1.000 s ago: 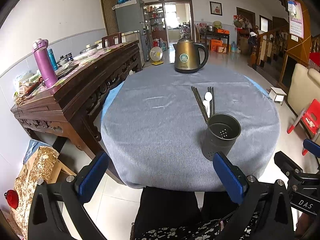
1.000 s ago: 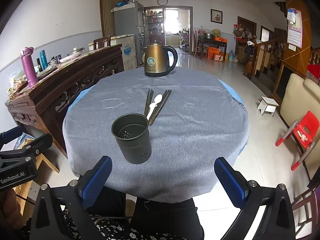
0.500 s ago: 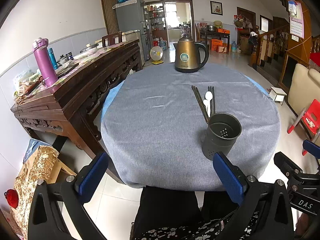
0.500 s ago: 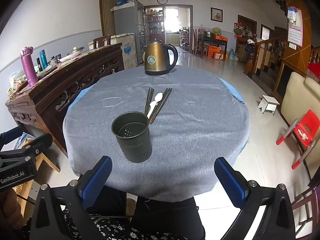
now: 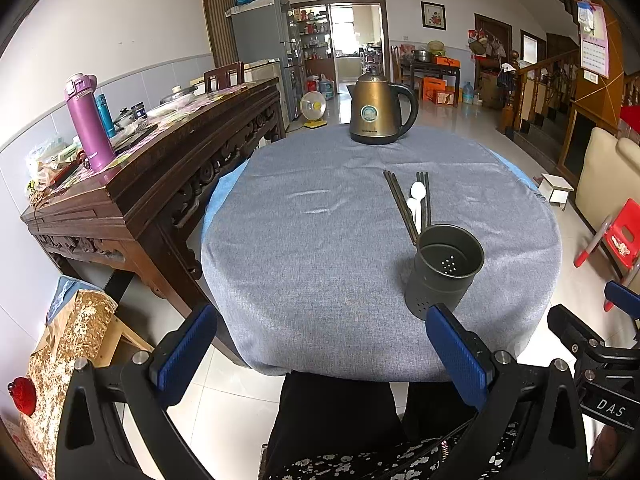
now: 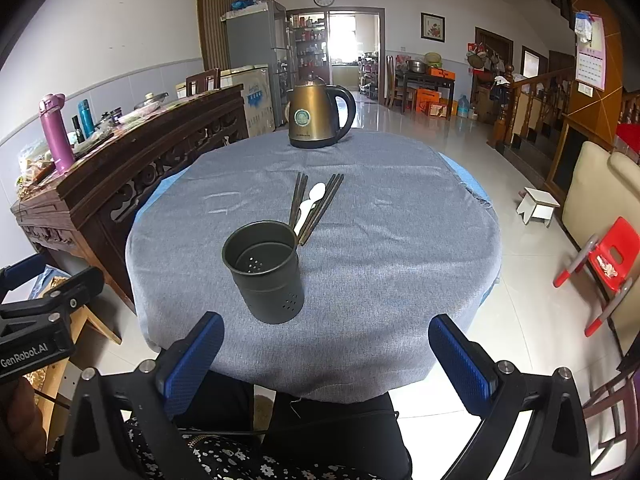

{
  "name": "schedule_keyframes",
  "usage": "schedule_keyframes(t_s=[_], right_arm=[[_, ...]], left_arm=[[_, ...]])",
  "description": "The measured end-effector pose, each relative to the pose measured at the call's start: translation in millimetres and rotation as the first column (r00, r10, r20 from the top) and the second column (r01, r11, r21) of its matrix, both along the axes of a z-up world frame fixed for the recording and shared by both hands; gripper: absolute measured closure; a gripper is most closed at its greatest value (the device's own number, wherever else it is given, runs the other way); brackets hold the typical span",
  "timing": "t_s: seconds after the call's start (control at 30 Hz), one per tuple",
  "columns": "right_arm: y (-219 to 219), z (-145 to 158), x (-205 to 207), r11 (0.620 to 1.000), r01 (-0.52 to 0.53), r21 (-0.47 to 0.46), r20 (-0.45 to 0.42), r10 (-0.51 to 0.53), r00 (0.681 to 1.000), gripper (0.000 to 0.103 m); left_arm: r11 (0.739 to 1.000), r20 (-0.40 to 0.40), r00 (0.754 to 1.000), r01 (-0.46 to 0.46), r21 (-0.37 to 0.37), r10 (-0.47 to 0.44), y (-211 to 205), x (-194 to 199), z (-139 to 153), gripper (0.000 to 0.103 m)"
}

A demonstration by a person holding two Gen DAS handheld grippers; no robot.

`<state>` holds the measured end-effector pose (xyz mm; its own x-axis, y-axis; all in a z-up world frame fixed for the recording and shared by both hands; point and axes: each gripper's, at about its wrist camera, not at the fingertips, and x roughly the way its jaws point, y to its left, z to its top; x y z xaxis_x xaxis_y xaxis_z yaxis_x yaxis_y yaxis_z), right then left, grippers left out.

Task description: Organize utensils

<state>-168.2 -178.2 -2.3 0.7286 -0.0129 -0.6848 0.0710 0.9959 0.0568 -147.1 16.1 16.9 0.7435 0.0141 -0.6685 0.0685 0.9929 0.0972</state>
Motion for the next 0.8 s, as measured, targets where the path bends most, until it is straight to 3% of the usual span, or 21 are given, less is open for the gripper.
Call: schedule_keyframes(t_s=[0.47,0.63,0.8], right_arm=[[-7,-1,14,1.0,0.007,0.004,0.016,-0.007,1.0,0.0],[-34,8,49,0.996,0.033,0.084,0.021,-0.035,0.999,0.0],[-68,4,112,0.984,0.046,0.171,-0.013,-0.044,0.999,0.0]], left_arm=[[1.0,-0.017,1.0,-0.021,-0.001,0.021,6,20,-4,0.0],[0.996,-0.087,0.993,-0.087,-0.035,0.084,26,62,-15,0.0],[0.989,-0.125,0.983,-0.143,-0.04,0.137,42,97,-29,0.0]])
